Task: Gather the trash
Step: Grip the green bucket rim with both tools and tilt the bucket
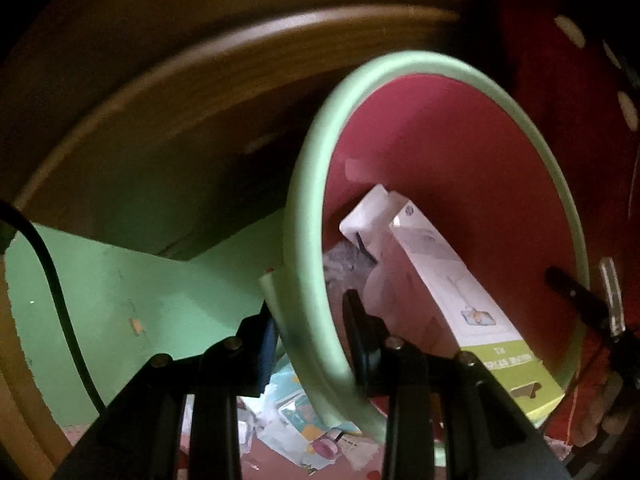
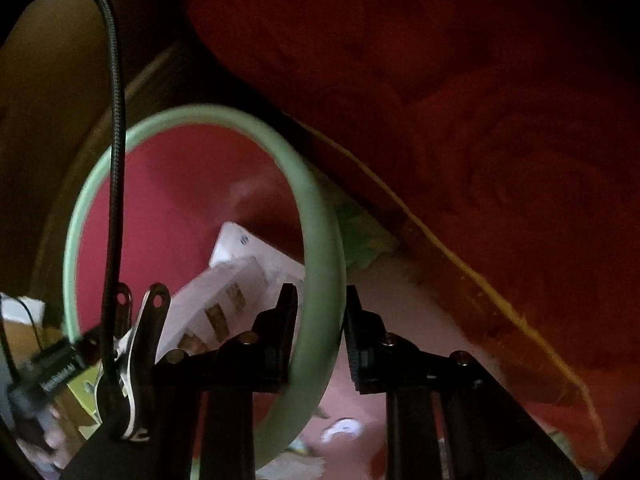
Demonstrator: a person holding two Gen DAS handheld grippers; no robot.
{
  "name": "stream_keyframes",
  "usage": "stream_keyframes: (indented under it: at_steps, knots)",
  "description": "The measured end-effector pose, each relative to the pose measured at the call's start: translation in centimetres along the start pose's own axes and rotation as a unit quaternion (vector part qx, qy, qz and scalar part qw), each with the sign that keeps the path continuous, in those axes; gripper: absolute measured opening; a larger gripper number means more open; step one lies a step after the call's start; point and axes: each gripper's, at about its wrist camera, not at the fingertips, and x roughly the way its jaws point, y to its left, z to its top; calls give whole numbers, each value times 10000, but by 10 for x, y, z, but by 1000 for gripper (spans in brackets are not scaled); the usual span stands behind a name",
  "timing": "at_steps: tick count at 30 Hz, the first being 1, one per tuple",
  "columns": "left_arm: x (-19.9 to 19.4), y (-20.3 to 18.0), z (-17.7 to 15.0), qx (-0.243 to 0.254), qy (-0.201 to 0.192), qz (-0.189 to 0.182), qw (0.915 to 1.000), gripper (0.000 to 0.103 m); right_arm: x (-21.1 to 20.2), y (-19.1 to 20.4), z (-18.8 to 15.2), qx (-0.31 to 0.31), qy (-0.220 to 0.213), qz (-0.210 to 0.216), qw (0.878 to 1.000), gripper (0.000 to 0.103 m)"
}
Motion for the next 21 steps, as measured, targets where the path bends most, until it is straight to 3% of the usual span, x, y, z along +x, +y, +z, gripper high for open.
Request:
stream_keyframes:
  at_steps: [8,11,16,21]
  knots:
    - [-55,25,-28,-196,-148,100,9996,32,-51,41,-16,-535,161,32,9984,25]
    - [-80,46,-48,-527,-109,31,9985,32,-57,65,-28,-671,371,190,9969,26]
    - [-123,79,-85,-1015,-60,175,9947,31,-62,97,-66,-1117,785,326,9901,28]
    - [-164,109,-116,-1204,-286,455,9913,30,-65,126,-106,-1327,1032,651,9836,29]
